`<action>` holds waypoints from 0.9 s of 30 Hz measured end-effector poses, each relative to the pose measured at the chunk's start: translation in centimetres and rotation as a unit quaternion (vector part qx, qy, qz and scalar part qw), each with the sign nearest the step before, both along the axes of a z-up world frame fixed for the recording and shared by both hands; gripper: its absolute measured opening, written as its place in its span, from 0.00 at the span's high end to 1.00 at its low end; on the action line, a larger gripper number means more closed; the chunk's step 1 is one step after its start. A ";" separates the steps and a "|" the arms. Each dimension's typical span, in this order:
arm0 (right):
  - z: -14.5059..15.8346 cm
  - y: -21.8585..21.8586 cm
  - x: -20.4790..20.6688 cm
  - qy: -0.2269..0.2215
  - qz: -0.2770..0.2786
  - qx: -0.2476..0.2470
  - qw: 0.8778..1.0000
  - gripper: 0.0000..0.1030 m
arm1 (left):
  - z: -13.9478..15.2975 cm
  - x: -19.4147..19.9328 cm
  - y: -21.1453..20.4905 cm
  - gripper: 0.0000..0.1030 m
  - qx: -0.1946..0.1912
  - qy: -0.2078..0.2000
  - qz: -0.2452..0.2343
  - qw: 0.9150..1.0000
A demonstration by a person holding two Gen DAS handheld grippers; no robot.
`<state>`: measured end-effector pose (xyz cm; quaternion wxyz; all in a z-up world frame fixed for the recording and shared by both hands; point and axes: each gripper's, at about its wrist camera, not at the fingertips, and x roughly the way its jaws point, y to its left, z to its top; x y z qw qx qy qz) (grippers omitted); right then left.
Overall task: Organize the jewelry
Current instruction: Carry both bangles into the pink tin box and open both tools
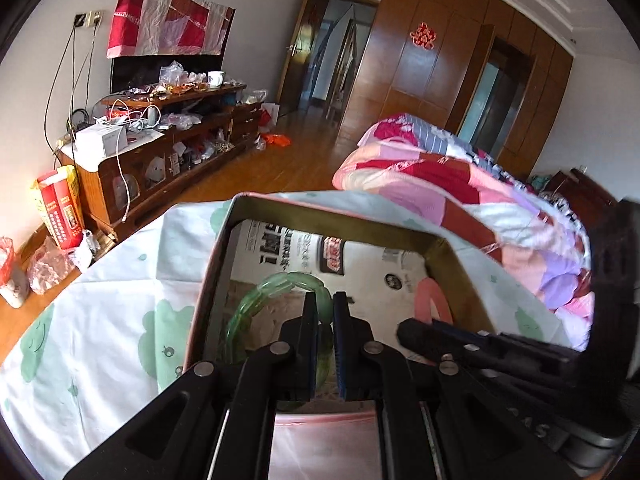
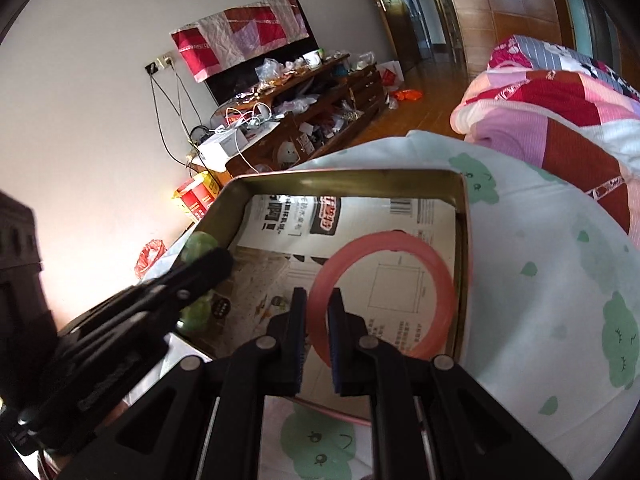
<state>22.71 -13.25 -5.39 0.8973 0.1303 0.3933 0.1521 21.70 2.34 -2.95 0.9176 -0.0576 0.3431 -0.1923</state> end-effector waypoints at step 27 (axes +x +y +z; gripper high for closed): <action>4.2 -5.2 -2.2 -0.096 -0.171 0.019 0.980 0.28 | 0.6 -0.9 0.9 0.43 0.035 -0.035 0.068 0.996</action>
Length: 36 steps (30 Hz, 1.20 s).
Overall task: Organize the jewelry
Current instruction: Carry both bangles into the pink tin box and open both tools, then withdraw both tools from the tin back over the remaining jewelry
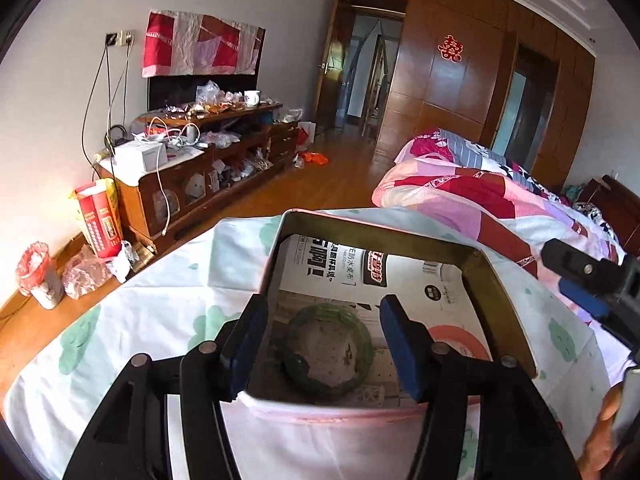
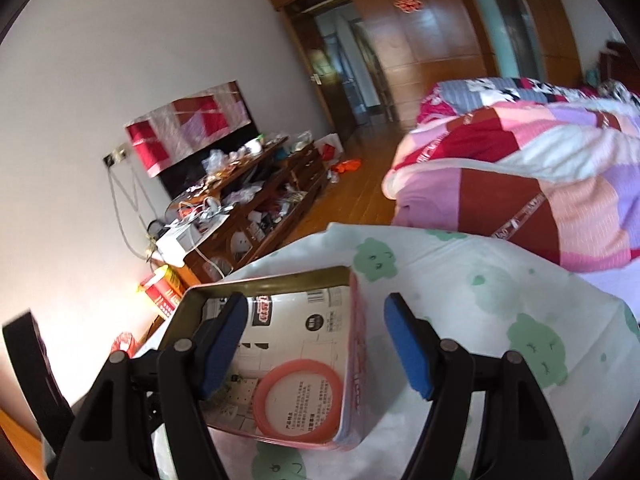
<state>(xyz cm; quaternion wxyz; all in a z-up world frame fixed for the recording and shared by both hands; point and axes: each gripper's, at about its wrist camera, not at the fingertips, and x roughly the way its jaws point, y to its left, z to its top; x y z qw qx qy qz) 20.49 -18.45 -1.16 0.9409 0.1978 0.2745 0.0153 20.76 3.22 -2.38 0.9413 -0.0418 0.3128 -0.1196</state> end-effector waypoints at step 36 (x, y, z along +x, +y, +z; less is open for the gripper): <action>-2.1 -3.8 -11.3 0.000 -0.052 -0.034 0.998 0.28 | -0.6 -11.0 2.3 0.43 0.042 0.039 0.014 0.998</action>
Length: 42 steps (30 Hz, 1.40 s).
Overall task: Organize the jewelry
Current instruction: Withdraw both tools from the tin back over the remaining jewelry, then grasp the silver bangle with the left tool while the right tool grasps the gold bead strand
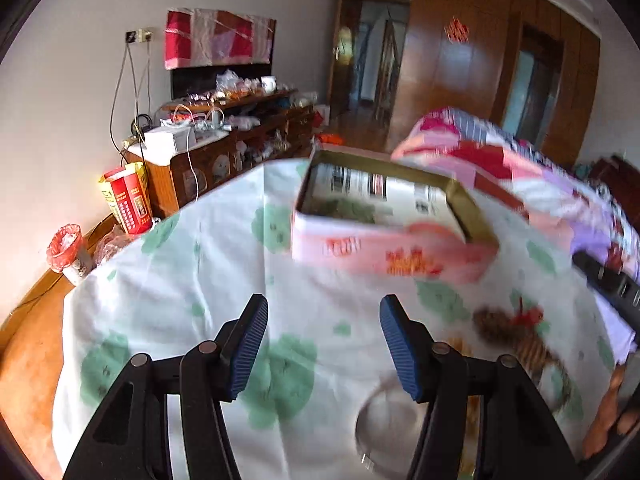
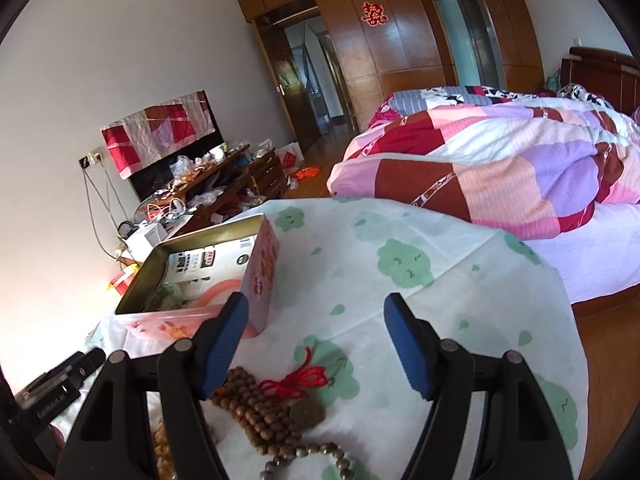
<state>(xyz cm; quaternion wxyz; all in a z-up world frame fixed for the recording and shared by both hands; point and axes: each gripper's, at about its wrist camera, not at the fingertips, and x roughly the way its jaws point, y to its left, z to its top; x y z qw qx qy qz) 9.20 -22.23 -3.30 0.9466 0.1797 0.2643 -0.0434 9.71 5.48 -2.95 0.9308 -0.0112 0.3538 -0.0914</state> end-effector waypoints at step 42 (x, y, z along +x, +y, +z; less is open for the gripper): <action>-1.4 9.1 -2.4 0.078 0.187 -0.048 0.978 0.53 | 1.1 -4.9 2.4 0.98 -0.057 -0.004 -0.012 0.998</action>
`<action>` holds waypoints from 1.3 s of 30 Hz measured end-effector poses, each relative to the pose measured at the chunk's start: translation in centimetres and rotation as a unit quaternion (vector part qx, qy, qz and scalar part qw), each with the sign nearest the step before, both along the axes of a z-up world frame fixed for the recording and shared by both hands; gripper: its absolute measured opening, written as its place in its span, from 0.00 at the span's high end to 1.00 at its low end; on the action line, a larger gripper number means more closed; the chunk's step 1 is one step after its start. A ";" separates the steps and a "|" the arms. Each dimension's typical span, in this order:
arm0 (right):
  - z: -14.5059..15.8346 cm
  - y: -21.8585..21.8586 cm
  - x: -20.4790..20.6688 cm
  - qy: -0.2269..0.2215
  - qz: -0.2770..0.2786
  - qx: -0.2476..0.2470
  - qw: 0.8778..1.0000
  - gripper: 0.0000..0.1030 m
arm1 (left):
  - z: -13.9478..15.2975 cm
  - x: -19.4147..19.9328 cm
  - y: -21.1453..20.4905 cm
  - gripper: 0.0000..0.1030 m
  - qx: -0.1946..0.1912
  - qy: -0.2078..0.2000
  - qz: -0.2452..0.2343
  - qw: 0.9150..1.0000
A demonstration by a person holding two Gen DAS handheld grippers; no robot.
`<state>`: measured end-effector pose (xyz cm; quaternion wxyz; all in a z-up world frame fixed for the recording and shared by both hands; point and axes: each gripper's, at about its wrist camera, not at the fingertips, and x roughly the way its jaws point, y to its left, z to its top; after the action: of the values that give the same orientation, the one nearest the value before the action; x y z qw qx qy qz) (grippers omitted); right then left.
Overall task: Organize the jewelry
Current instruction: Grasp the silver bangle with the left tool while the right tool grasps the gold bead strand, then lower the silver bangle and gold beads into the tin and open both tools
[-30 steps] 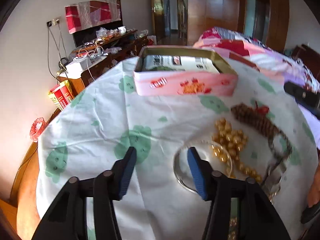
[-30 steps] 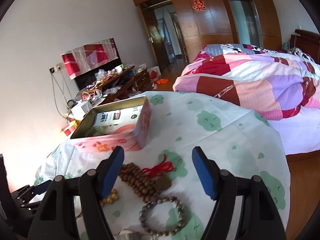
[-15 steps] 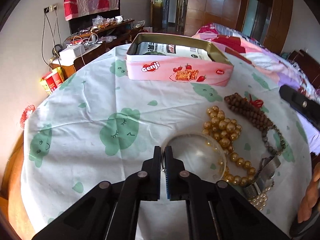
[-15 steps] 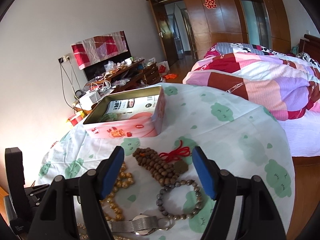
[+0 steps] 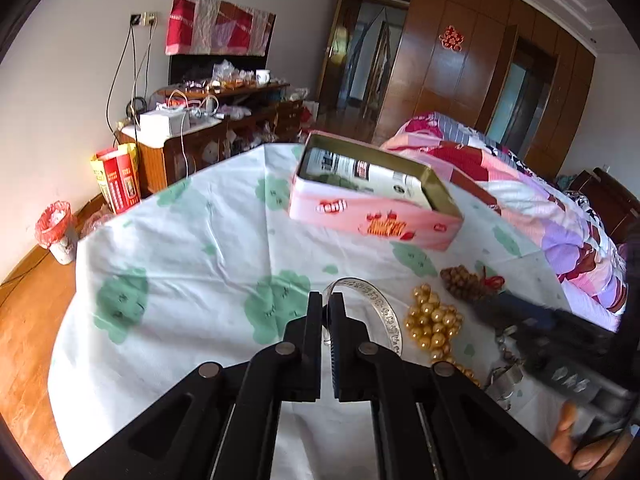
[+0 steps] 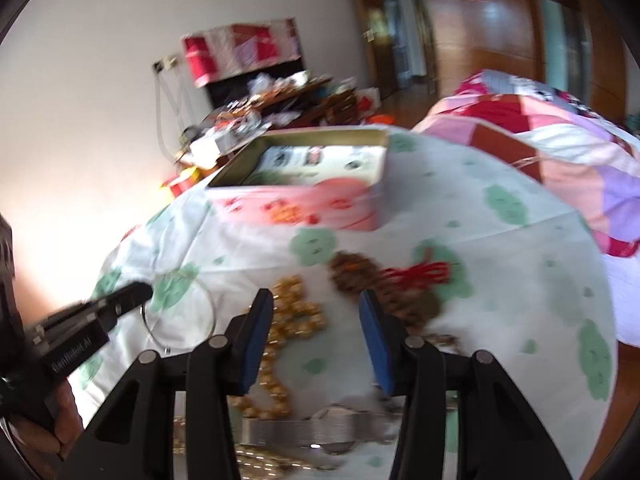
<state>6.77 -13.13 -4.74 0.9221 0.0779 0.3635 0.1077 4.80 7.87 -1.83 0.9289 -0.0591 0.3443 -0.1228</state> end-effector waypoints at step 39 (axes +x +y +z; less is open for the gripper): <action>8.4 -2.0 5.3 -0.082 0.018 0.051 0.995 0.87 | 5.0 2.4 -1.4 0.98 -0.008 -0.088 -0.011 0.996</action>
<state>12.09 -15.10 3.68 0.9414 0.1092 0.2822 0.1491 7.20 6.45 3.17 0.9538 -0.0518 0.2608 -0.1400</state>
